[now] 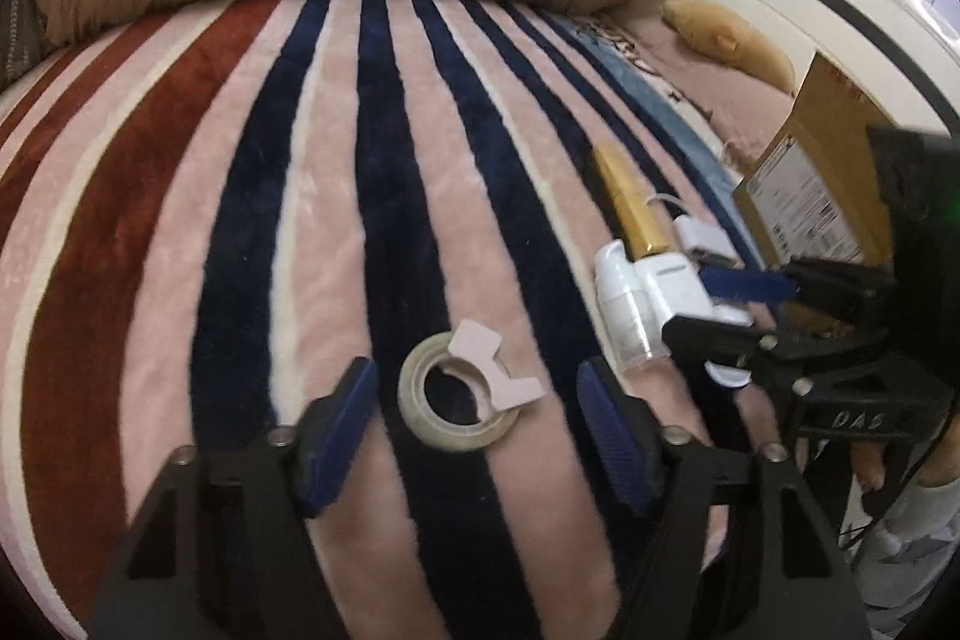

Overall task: Organize rigid objects
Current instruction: 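Grasp the tape roll with the left gripper while the right gripper grasps the white earbuds case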

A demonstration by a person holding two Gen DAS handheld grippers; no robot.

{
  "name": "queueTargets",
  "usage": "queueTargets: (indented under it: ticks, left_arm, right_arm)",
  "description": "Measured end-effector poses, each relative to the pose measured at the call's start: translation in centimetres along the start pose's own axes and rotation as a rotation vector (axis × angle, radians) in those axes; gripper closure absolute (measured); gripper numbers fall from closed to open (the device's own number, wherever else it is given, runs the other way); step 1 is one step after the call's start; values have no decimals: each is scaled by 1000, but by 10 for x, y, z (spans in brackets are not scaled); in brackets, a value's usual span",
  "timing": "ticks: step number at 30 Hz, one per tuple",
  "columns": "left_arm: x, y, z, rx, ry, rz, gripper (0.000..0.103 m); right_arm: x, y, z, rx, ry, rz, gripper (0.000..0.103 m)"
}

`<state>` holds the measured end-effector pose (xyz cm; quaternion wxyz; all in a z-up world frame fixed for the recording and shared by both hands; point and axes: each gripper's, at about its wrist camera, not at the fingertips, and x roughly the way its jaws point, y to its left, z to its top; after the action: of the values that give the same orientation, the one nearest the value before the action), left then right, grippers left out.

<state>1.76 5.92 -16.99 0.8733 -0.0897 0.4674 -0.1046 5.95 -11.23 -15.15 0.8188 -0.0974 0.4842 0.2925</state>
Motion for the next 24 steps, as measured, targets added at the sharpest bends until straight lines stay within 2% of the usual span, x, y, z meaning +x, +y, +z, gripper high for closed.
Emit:
queueTargets:
  ticks: [2,3,4,6,9,11,19,24]
  left_arm:
    - [2,-1,-1,12,-7,10,49]
    - [2,0,-1,16,-9,15,56]
    - [3,0,-2,20,-10,24,57]
    - [3,1,-4,28,-16,19,57]
    - [1,2,-6,32,-17,14,57]
    - [1,5,-5,35,-15,13,57]
    - [6,1,-6,41,-27,41,56]
    - [2,7,-7,18,-44,10,58]
  right_arm:
    - [2,3,0,-11,-4,-19,53]
    - [1,5,1,-14,-4,-29,55]
    - [1,6,1,-12,-1,-45,57]
    - [6,4,5,-16,14,-92,61]
    - [10,3,6,-3,35,-60,61]
    - [13,7,6,-20,35,-80,60]
    - [26,20,6,-45,29,-166,58]
    - [22,20,2,-40,-4,-171,61]
